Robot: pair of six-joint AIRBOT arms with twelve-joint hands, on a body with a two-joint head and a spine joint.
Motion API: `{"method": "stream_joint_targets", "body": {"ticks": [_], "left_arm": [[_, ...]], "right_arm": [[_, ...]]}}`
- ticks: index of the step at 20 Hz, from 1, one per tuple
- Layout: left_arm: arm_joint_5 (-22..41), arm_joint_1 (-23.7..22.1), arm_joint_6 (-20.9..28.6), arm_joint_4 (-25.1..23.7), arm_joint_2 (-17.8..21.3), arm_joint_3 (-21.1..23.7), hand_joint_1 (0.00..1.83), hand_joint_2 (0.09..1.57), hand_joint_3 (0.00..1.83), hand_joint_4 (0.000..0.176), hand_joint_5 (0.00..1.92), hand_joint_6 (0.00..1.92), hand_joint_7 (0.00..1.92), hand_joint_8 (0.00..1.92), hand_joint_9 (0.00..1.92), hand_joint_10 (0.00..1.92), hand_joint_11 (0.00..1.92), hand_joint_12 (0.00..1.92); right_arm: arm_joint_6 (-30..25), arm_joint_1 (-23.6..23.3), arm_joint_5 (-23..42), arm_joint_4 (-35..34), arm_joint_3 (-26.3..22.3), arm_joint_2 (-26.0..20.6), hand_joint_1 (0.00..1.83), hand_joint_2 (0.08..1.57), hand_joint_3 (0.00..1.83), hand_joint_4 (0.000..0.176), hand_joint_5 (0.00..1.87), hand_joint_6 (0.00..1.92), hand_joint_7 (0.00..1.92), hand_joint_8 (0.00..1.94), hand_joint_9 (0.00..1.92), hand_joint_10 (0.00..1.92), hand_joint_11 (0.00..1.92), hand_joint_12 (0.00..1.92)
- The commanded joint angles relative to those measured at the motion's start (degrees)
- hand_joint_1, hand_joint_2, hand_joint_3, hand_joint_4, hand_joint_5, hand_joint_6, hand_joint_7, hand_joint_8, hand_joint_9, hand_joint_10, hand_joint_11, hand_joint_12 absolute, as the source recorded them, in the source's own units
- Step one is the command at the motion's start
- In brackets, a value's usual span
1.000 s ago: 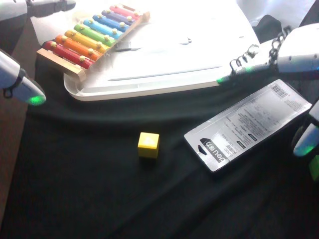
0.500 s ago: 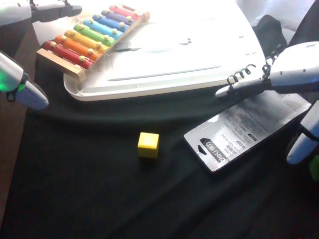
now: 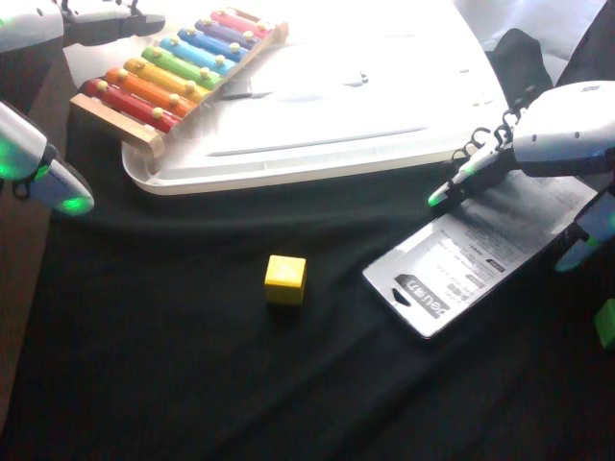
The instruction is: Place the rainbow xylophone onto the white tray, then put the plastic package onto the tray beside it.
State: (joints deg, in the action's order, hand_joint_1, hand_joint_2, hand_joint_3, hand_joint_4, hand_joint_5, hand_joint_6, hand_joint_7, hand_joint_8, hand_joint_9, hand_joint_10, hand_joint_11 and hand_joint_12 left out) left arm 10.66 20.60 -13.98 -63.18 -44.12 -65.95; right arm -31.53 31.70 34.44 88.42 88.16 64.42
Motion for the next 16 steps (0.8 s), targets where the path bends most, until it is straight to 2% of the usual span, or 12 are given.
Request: {"method": "stream_joint_targets", "body": {"ticks": [1, 2, 3, 4, 6, 7, 8, 9, 10, 12, 14, 16], "left_arm": [[2.7, -0.4, -0.3, 1.0, -0.2, -0.4, 0.84, 0.67, 0.00, 0.079, 0.00, 0.00, 0.05, 0.01, 0.08, 0.01, 0.00, 0.00], [2.8, -0.4, -0.3, 1.1, -0.2, -0.4, 0.84, 0.67, 0.00, 0.090, 0.00, 0.00, 0.05, 0.01, 0.07, 0.01, 0.00, 0.00], [2.8, -0.4, -0.3, 1.1, -0.2, -0.4, 0.85, 0.68, 0.00, 0.078, 0.00, 0.00, 0.03, 0.00, 0.06, 0.00, 0.00, 0.00], [2.8, -0.4, -0.3, 1.2, -0.2, -0.4, 0.83, 0.68, 0.00, 0.073, 0.00, 0.00, 0.03, 0.00, 0.06, 0.00, 0.00, 0.00], [2.8, -0.3, -0.3, 1.2, -0.2, -0.5, 0.82, 0.66, 0.00, 0.106, 0.00, 0.00, 0.05, 0.01, 0.08, 0.01, 0.00, 0.00], [2.8, -0.3, -0.3, 1.2, -0.2, -0.5, 0.83, 0.67, 0.00, 0.104, 0.00, 0.00, 0.05, 0.01, 0.07, 0.01, 0.00, 0.00], [2.8, -0.2, -0.3, 1.2, -0.3, -0.5, 0.81, 0.69, 0.01, 0.096, 0.00, 0.00, 0.03, 0.00, 0.06, 0.00, 0.00, 0.00], [2.9, -0.2, -0.3, 1.2, -0.5, -0.7, 0.81, 0.67, 0.00, 0.127, 0.00, 0.00, 0.03, 0.00, 0.06, 0.00, 0.00, 0.00], [2.9, -0.1, -0.3, 1.2, -0.6, -0.7, 0.81, 0.67, 0.00, 0.127, 0.00, 0.00, 0.03, 0.00, 0.06, 0.00, 0.00, 0.00], [2.9, 0.3, -0.3, 1.2, -0.8, -0.8, 0.82, 0.66, 0.00, 0.151, 0.00, 0.00, 0.02, 0.00, 0.06, 0.00, 0.00, 0.00], [2.9, 0.5, -0.3, 1.3, -0.9, -0.9, 0.81, 0.66, 0.00, 0.164, 0.00, 0.00, 0.03, 0.00, 0.07, 0.01, 0.00, 0.00], [3.0, 0.6, -0.3, 1.5, -0.9, -0.9, 0.81, 0.66, 0.00, 0.166, 0.00, 0.00, 0.02, 0.00, 0.07, 0.01, 0.00, 0.00]], "right_arm": [[-0.4, 0.6, -0.4, -0.1, 0.2, 0.8, 1.42, 0.99, 0.01, 0.000, 0.58, 0.00, 0.68, 0.00, 0.70, 0.00, 0.51, 0.41], [-0.4, 0.9, -0.5, -0.1, 0.6, 1.0, 1.43, 1.01, 0.01, 0.000, 0.60, 0.01, 0.70, 0.01, 0.73, 0.02, 0.49, 0.40], [-0.5, 1.4, -0.6, 0.1, 1.2, 1.5, 1.47, 1.13, 0.01, 0.000, 0.76, 0.03, 0.76, 1.00, 0.79, 1.09, 0.57, 0.80], [-0.7, 1.7, -0.8, 0.1, 1.7, 1.8, 1.36, 1.24, 0.00, 0.000, 0.64, 0.99, 0.69, 1.47, 0.73, 1.49, 0.58, 1.16], [-0.8, 1.9, -0.8, 0.1, 2.2, 2.2, 1.33, 1.29, 0.01, 0.000, 0.59, 1.27, 0.62, 1.65, 0.65, 1.66, 0.59, 1.40], [-0.8, 1.9, -0.8, 0.1, 2.2, 2.2, 1.54, 1.27, 0.00, 0.000, 0.39, 1.87, 0.41, 1.92, 0.55, 1.90, 0.69, 1.88], [-0.8, 1.9, -0.8, 0.1, 2.2, 2.2, 1.60, 1.24, 0.00, 0.060, 0.31, 1.91, 0.37, 1.94, 0.58, 1.92, 0.83, 1.91], [-0.8, 1.9, -0.8, 0.0, 2.2, 2.2, 1.61, 1.19, 0.00, 0.095, 0.31, 1.92, 0.52, 1.94, 0.88, 1.92, 1.18, 1.92], [-0.8, 1.9, -0.8, 0.0, 2.2, 2.2, 1.61, 1.19, 0.00, 0.095, 0.31, 1.92, 0.52, 1.94, 0.88, 1.92, 1.18, 1.92], [-0.8, 1.9, -0.8, 0.0, 2.1, 2.2, 1.55, 1.18, 0.00, 0.000, 0.40, 1.92, 0.84, 1.94, 1.25, 1.92, 1.45, 1.92], [-0.8, 1.9, -0.8, 0.0, 1.9, 2.2, 1.10, 1.27, 0.02, 0.000, 0.66, 1.51, 1.16, 1.94, 1.42, 1.92, 1.51, 1.92], [-0.8, 1.9, -0.8, 0.0, 1.8, 2.2, 1.45, 1.23, 0.00, 0.000, 0.64, 1.84, 1.19, 1.94, 1.45, 1.92, 1.54, 1.92]]}}
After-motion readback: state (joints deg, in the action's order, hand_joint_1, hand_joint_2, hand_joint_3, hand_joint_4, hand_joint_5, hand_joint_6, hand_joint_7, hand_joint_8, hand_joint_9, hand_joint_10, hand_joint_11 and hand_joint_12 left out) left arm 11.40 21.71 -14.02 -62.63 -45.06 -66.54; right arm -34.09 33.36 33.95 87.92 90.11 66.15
